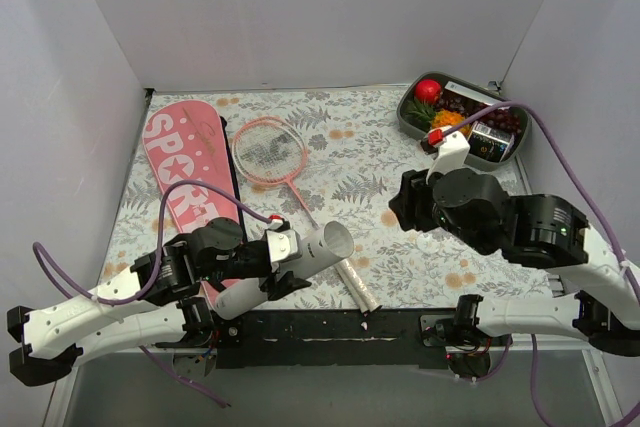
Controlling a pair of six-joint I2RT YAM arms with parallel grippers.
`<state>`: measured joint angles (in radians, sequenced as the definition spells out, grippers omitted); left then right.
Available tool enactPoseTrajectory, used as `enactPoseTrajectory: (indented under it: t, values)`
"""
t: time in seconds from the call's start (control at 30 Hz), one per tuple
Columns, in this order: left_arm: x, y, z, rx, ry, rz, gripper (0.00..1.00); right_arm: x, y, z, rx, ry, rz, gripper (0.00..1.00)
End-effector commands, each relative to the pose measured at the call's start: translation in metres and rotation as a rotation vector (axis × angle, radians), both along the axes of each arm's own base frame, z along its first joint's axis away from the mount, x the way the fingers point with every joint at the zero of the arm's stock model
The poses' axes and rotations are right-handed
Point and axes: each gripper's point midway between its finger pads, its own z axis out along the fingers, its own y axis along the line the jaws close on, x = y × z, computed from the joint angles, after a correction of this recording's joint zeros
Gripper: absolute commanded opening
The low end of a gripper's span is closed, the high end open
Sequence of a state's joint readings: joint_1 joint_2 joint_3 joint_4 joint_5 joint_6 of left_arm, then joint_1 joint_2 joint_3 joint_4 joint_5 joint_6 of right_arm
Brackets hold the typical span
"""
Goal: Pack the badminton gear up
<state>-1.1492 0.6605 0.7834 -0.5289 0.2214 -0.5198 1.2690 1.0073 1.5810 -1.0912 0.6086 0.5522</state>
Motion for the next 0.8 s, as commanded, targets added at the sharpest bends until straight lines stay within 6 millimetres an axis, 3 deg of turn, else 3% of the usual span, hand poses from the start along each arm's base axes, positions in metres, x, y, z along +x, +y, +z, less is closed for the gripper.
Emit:
enactPoseTrajectory:
  t: [0.0,0.03,0.1,0.13,0.17,0.23,0.27,0.33,0.37,0.53,0.77]
  values:
    - [0.000,-0.005,0.017,-0.060,-0.026,-0.007,0.14,0.037,-0.029,-0.038,-0.089,-0.022,-0.258,0.57]
    - [0.000,-0.005,0.018,-0.065,-0.025,-0.007,0.14,0.040,-0.019,-0.058,-0.103,0.006,-0.217,0.57]
    - [-0.001,-0.006,0.018,-0.066,-0.023,-0.012,0.14,0.060,-0.029,-0.082,-0.116,0.053,-0.274,0.56]
    - [-0.001,-0.006,0.018,-0.064,-0.022,-0.013,0.14,0.060,-0.029,-0.109,-0.144,0.105,-0.243,0.55]
    - [-0.001,-0.006,0.017,-0.063,-0.020,-0.014,0.14,0.076,-0.036,-0.118,-0.117,0.117,-0.297,0.53]
    - [-0.002,-0.006,0.018,-0.066,-0.018,-0.018,0.14,0.083,-0.037,-0.138,-0.103,0.156,-0.287,0.52]
    - [-0.002,-0.006,0.017,-0.064,-0.017,-0.021,0.14,0.093,-0.045,-0.160,-0.102,0.183,-0.324,0.51]
    - [-0.003,-0.006,0.017,-0.063,-0.016,-0.024,0.14,0.096,-0.044,-0.183,-0.087,0.246,-0.312,0.50]
    - [-0.003,-0.006,0.018,-0.065,-0.017,-0.024,0.14,0.099,-0.054,-0.202,-0.096,0.279,-0.337,0.45]
    - [-0.005,-0.005,0.017,-0.067,-0.014,-0.030,0.14,0.109,-0.058,-0.244,-0.092,0.357,-0.348,0.41]
    - [-0.006,-0.005,0.017,-0.074,-0.018,-0.029,0.14,0.113,-0.069,-0.279,-0.148,0.426,-0.392,0.48]
